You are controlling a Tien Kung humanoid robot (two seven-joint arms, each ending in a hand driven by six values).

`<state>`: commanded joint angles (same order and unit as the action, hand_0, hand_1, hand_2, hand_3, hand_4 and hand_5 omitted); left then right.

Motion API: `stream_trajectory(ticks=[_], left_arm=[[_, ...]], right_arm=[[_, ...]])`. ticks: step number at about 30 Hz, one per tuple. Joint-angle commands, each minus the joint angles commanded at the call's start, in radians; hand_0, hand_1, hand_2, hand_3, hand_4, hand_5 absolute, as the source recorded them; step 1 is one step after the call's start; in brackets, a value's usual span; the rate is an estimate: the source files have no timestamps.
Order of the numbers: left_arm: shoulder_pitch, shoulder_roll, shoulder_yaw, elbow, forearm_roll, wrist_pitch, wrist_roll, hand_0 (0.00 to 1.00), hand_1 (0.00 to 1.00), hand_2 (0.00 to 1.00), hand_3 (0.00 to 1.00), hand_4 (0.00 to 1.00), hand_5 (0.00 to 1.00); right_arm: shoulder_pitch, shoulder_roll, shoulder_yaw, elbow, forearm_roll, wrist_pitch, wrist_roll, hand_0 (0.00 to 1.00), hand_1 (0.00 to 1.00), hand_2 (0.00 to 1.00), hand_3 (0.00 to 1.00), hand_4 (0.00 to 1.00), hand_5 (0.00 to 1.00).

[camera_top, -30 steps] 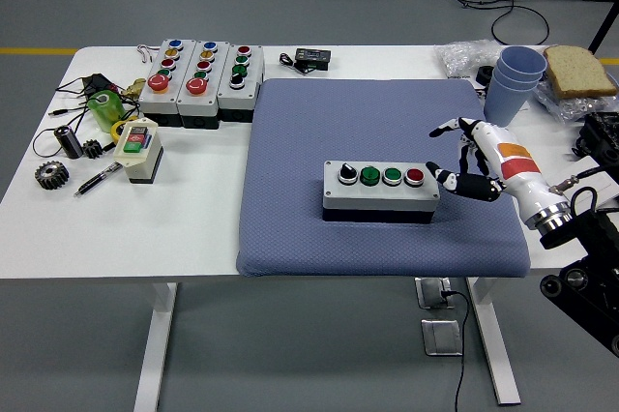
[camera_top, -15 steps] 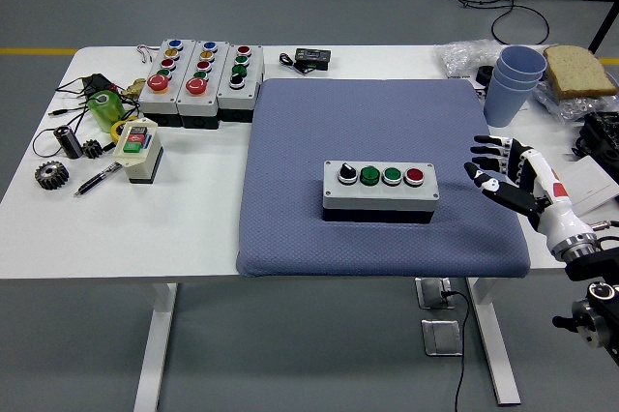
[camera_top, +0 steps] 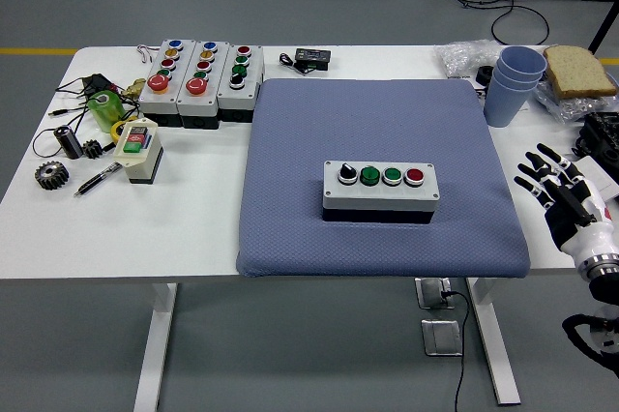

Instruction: Pick up the button,place it on the desk,press the button,press the button

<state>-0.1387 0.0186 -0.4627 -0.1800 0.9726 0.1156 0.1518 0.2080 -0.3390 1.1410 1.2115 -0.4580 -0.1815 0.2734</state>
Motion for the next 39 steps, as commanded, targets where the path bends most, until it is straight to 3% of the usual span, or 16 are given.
stream_trajectory(ticks=[13,20,23,25,29,35,39], left_arm=[[-0.014,0.001,0.006,0.000,-0.008,0.001,-0.002,0.624,0.658,0.678,0.590,0.342,0.646],[-0.013,0.001,0.001,0.000,0.002,-0.001,0.001,0.624,0.658,0.678,0.589,0.341,0.644],[-0.012,0.001,0.003,0.000,0.002,-0.001,0.001,0.624,0.658,0.678,0.589,0.341,0.644],[-0.013,0.001,0.004,0.000,0.002,-0.001,0.001,0.624,0.658,0.678,0.590,0.341,0.644],[-0.013,0.002,0.000,0.000,0.009,-0.002,0.002,0.624,0.658,0.678,0.590,0.341,0.644],[-0.012,0.002,0.002,0.000,0.002,-0.001,0.001,0.624,0.659,0.678,0.589,0.341,0.644],[-0.011,0.002,-0.002,0.000,0.010,-0.002,0.003,0.624,0.659,0.678,0.589,0.341,0.643]], right_arm=[[-0.022,0.017,0.049,0.004,-0.036,-0.007,-0.005,0.679,0.637,0.675,0.636,0.771,0.289],[-0.055,0.044,0.077,0.078,0.212,0.062,-0.031,0.681,0.636,0.675,0.638,0.770,0.288],[-0.064,0.048,0.077,0.102,0.319,0.069,-0.053,0.681,0.636,0.675,0.638,0.770,0.288],[-0.063,0.050,0.075,0.111,0.351,0.039,-0.086,0.679,0.623,0.674,0.632,0.764,0.290],[-0.059,0.057,0.075,0.107,0.368,0.027,-0.093,0.679,0.623,0.674,0.632,0.764,0.290],[-0.068,0.055,0.079,0.135,0.228,0.084,-0.069,0.678,0.625,0.674,0.631,0.746,0.273],[-0.071,0.059,0.070,0.145,0.233,0.091,-0.069,0.680,0.636,0.677,0.629,0.743,0.272]])
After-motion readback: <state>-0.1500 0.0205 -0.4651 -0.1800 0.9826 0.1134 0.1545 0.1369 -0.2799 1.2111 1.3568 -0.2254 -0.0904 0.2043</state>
